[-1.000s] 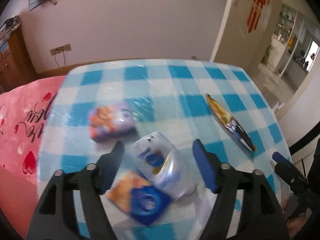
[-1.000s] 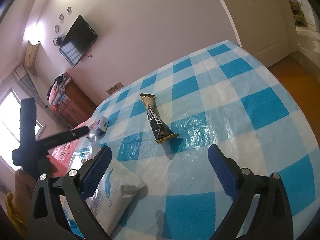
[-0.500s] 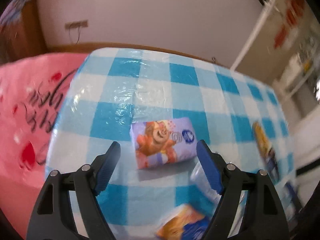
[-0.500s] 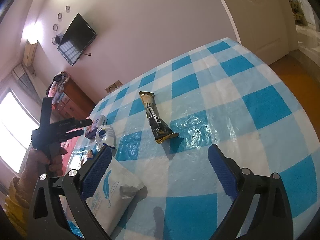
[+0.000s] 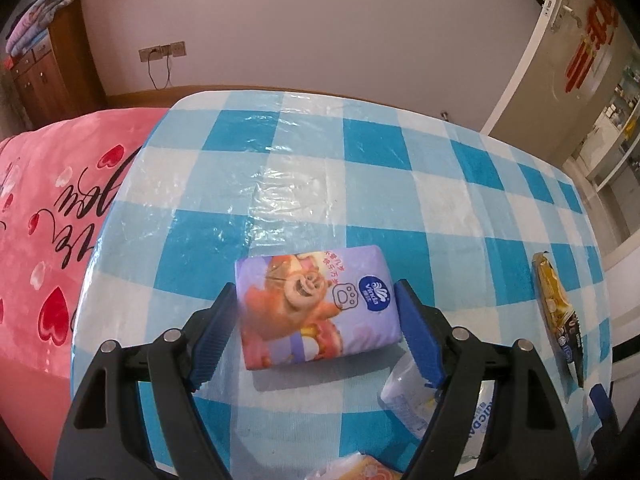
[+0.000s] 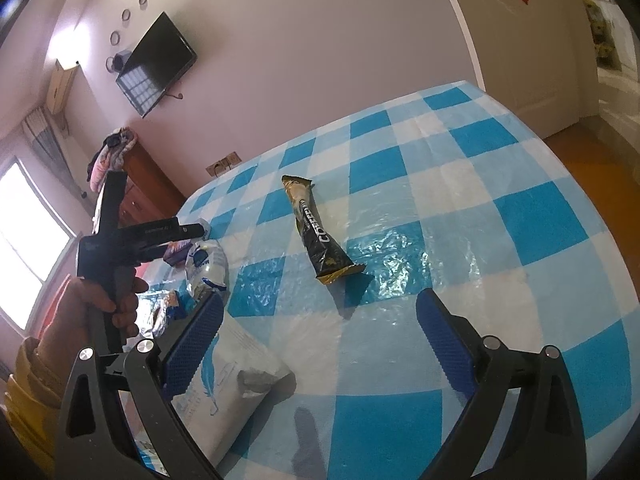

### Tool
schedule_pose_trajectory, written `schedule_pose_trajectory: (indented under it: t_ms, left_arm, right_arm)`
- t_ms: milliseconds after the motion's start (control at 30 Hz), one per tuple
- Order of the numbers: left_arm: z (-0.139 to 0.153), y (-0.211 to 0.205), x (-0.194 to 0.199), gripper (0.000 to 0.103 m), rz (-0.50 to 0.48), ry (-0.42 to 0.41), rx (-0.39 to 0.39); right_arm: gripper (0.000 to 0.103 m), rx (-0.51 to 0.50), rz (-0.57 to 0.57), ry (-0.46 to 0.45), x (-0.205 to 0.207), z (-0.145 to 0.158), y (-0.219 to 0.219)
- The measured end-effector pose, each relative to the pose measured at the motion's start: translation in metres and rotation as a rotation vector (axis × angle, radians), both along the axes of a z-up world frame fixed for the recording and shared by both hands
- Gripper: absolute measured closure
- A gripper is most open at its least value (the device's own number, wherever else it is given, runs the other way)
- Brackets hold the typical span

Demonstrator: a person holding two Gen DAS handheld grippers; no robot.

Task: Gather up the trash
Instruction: 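Grasp the purple tissue pack with the left tool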

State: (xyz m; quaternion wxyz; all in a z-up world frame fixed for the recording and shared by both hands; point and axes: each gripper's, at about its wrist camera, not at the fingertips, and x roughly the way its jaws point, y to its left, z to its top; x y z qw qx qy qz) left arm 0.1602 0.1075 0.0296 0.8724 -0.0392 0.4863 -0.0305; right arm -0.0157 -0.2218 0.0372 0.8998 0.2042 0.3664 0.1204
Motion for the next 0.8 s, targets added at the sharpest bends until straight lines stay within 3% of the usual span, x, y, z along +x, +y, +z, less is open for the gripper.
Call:
schedule_pose_trajectory:
  t_ms: [300,567,800]
  left_arm:
    - [-0.001,-0.004,-0.004,0.027,0.009,-0.022,0.019]
    - [-0.004,-0.005,-0.006,0.027,-0.003,-0.044,0.025]
    - [-0.004,-0.004,-0.011,0.029,-0.018,-0.061,0.026]
  right_arm:
    - [0.007,-0.099,0.024,0.01,0.002,0.001,0.018]
    - [0.007,-0.057,0.017,0.069,0.015,0.004,0.018]
    - [0.007,-0.097,0.032,0.078,0.037,0.018,0.028]
